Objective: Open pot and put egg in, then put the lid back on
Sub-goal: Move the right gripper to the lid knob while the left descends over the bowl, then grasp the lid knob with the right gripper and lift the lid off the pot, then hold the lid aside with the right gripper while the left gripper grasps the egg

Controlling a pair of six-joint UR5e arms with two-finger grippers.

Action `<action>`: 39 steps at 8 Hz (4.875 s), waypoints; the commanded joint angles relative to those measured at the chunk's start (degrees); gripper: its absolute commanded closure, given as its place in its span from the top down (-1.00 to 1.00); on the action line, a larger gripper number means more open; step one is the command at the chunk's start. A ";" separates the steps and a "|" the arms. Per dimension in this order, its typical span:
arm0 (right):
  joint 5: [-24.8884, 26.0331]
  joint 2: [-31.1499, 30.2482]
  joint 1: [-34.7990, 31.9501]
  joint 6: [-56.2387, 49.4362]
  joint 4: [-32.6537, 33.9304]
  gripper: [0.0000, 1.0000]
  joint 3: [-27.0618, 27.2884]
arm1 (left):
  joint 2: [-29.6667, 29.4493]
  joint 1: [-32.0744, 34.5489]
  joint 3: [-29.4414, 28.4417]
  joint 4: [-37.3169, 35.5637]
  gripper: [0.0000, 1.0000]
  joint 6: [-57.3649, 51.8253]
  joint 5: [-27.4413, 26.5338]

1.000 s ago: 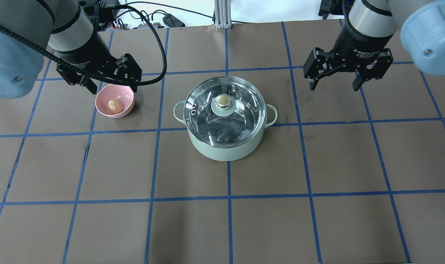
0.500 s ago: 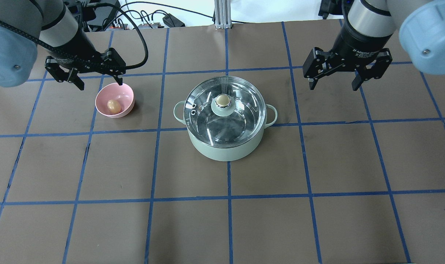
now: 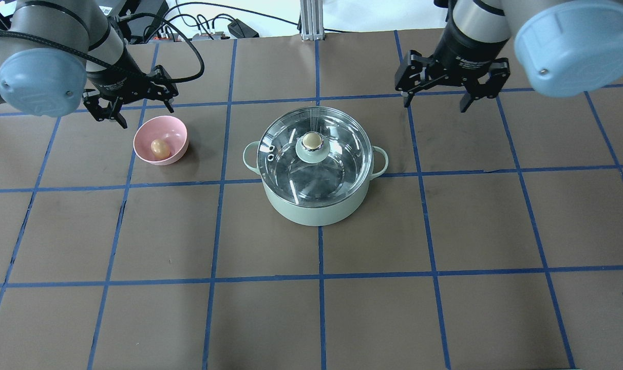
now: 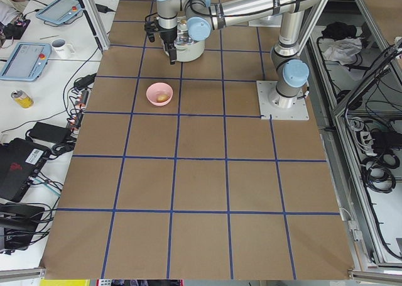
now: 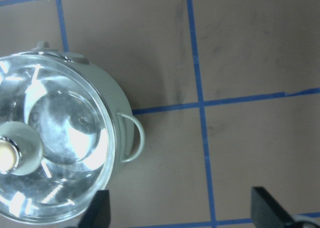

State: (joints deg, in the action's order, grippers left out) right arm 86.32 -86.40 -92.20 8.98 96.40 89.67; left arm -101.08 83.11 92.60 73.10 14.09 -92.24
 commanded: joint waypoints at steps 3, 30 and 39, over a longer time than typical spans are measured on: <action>0.43 12.11 -14.12 18.58 11.94 1.00 -4.07 | -6.58 -0.58 0.04 -6.29 0.78 3.93 -4.60; 4.21 3.53 -3.89 3.27 -2.43 -0.27 -4.86 | -18.54 -3.66 0.12 -14.39 0.43 7.27 -2.16; 4.65 1.41 -0.71 -2.81 -4.47 -0.30 -4.60 | -20.21 -3.66 0.56 -14.39 0.45 7.35 -2.95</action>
State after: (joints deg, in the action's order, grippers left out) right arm 90.72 -84.82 -93.04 7.78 91.81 85.09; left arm -121.22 79.45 92.80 58.71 21.34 -95.18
